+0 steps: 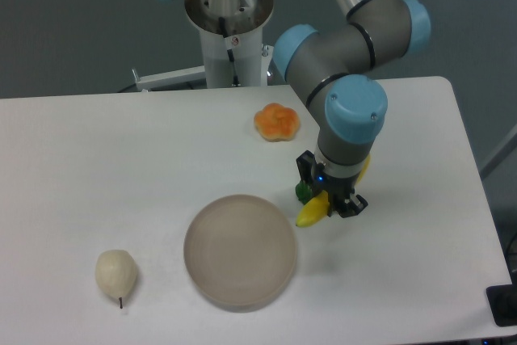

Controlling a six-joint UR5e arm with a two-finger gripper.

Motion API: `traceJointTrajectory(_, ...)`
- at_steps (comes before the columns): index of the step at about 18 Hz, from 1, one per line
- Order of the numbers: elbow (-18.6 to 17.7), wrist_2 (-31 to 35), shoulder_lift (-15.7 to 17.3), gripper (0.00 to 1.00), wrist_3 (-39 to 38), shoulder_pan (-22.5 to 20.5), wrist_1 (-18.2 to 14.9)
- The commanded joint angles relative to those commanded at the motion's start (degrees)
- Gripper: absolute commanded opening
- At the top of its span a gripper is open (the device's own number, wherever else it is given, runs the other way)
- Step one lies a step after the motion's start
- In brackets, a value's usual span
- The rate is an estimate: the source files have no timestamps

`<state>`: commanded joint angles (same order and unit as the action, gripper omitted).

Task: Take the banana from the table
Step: 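Lift the banana off the table and carry it toward the green pepper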

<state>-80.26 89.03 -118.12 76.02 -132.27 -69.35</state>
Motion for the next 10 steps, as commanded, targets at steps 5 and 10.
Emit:
traceJointTrajectory(5,3.4,-0.8,-2.2,0.01,5.1,-4.0,-0.4)
traceJointTrajectory(10,4.8,-0.6,-4.1,0.01,6.2,-5.3,-0.2)
